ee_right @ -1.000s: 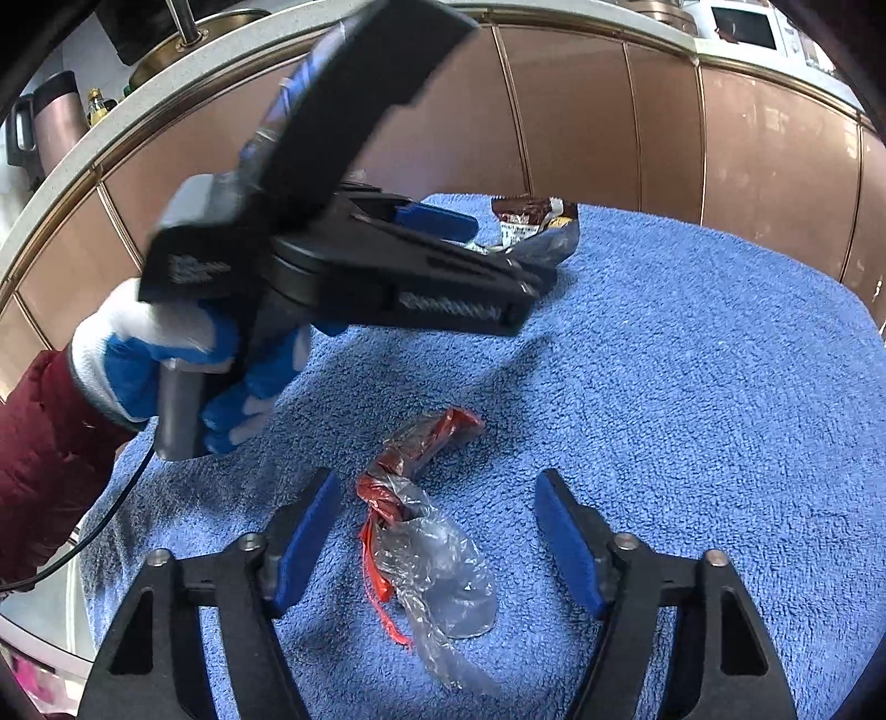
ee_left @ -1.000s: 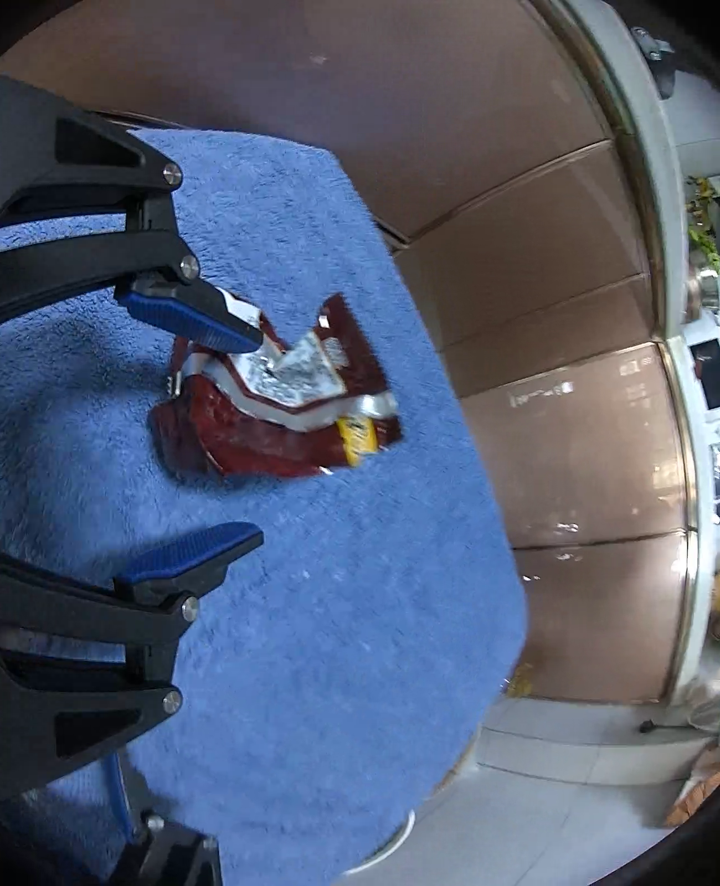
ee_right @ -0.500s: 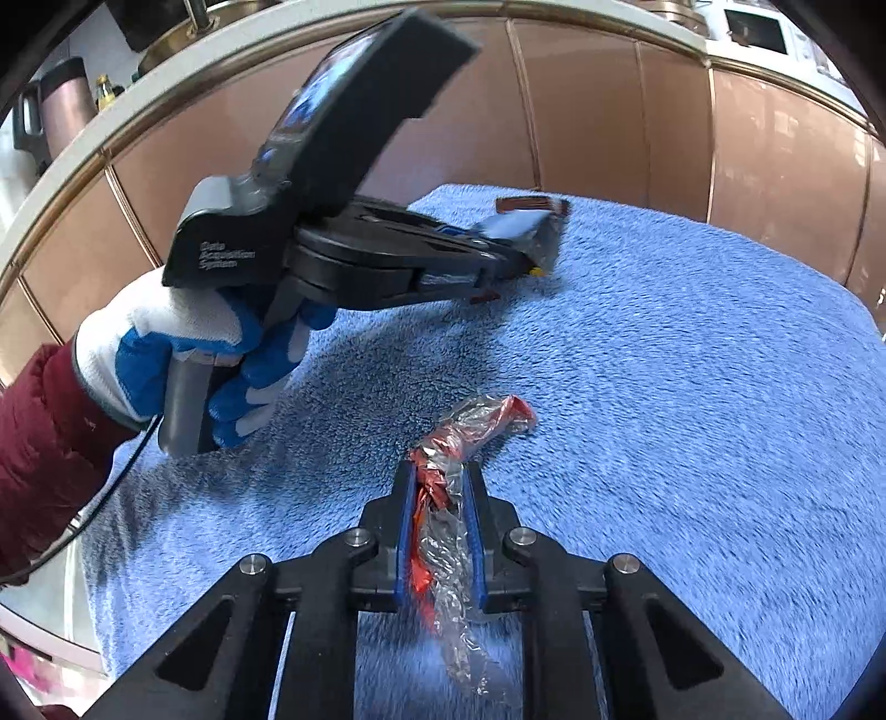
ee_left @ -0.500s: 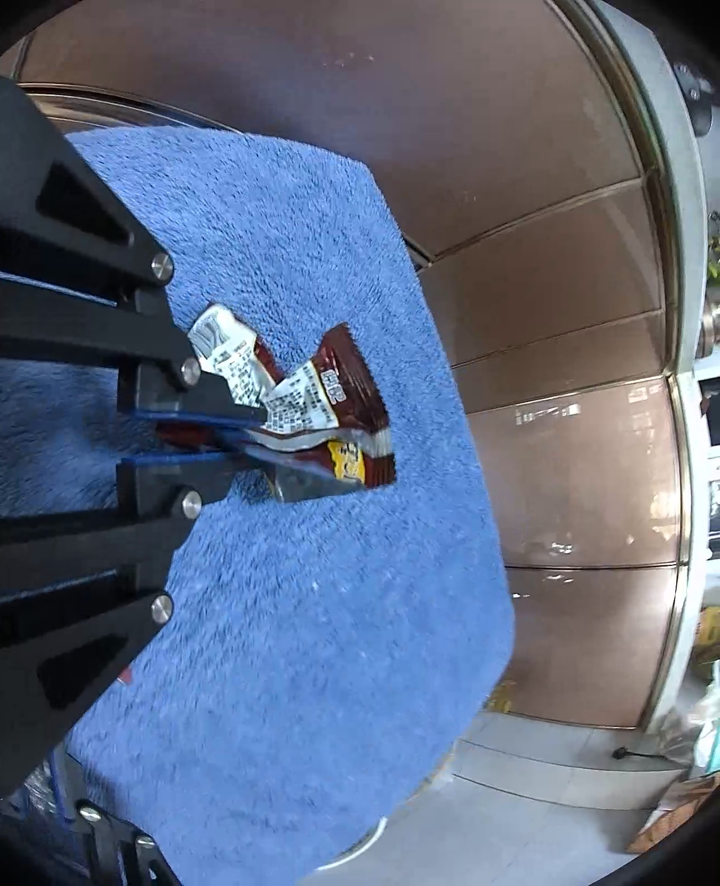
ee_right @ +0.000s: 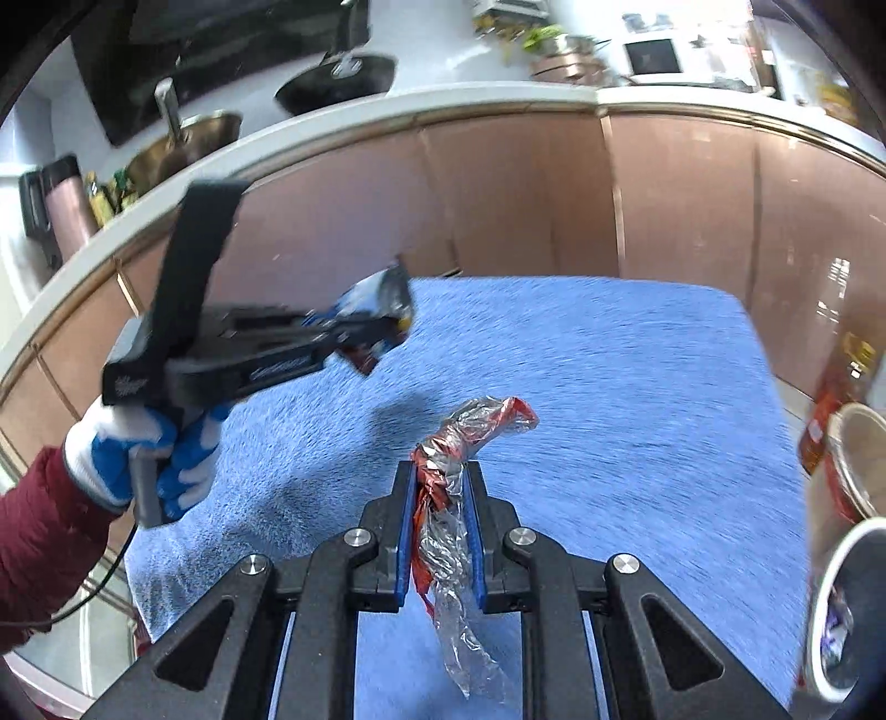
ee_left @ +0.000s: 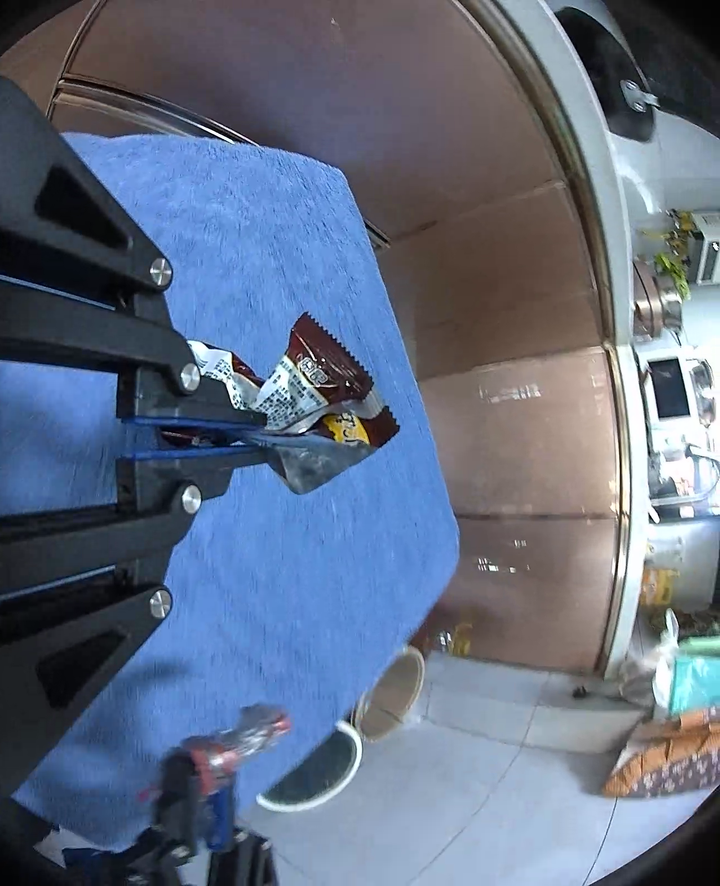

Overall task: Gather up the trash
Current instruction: 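Carry the brown wrapper and clear bag over the white-rimmed bin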

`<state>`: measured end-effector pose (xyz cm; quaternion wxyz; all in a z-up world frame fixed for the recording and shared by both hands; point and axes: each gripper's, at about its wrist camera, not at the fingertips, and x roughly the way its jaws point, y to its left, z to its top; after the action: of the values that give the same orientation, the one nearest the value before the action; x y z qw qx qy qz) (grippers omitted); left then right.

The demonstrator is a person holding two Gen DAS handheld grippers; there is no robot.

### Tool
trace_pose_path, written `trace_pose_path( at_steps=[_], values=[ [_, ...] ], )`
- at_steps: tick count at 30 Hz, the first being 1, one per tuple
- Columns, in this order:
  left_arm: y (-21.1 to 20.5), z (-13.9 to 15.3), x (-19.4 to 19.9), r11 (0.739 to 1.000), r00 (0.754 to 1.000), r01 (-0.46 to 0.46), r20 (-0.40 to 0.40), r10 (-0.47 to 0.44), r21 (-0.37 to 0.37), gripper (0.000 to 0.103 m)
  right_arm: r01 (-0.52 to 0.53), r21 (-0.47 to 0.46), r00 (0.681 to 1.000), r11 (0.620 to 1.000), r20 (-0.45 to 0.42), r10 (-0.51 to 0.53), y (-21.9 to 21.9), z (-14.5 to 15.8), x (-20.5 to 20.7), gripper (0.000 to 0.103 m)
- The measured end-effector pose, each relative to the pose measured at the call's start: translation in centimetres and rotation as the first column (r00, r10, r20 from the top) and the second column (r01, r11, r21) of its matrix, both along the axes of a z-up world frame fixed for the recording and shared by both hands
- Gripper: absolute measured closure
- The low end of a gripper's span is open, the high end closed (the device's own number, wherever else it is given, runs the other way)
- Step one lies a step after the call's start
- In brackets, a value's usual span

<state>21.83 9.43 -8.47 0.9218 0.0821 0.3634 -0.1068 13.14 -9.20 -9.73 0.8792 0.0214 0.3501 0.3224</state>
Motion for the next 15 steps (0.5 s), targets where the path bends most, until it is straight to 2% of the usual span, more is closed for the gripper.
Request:
trace_pose_path(
  at_steps=[4, 7, 11, 15],
  values=[
    [-4.6, 1.8, -1.8, 0.997, 0.997, 0.080, 0.018, -0.080, -0.014, 0.098, 0.099, 0.024, 0.995, 0.995, 0.020, -0.100, -4.5, 1.0, -0.3, 0.088],
    [-9.5, 2.8, -2.3, 0.986, 0.987, 0.162, 0.018, -0.161, -0.041, 0.098, 0.201, 0.037, 0.979, 0.979, 0.034, -0.202, -9.0, 1.5, -0.9, 0.088],
    [-16.0, 3.0, -1.8, 0.965, 0.967, 0.255, 0.009, -0.254, -0.060, 0.098, 0.365, 0.017, 0.930, 0.931, 0.048, -0.366, -15.7, 1.2, -1.1, 0.088],
    [-23.8, 2.2, 0.1, 0.927, 0.931, 0.359, -0.030, -0.364, -0.111, 0.098, 0.507, -0.021, 0.861, 0.861, 0.046, -0.506, -22.1, -0.2, -0.2, 0.088]
  ],
)
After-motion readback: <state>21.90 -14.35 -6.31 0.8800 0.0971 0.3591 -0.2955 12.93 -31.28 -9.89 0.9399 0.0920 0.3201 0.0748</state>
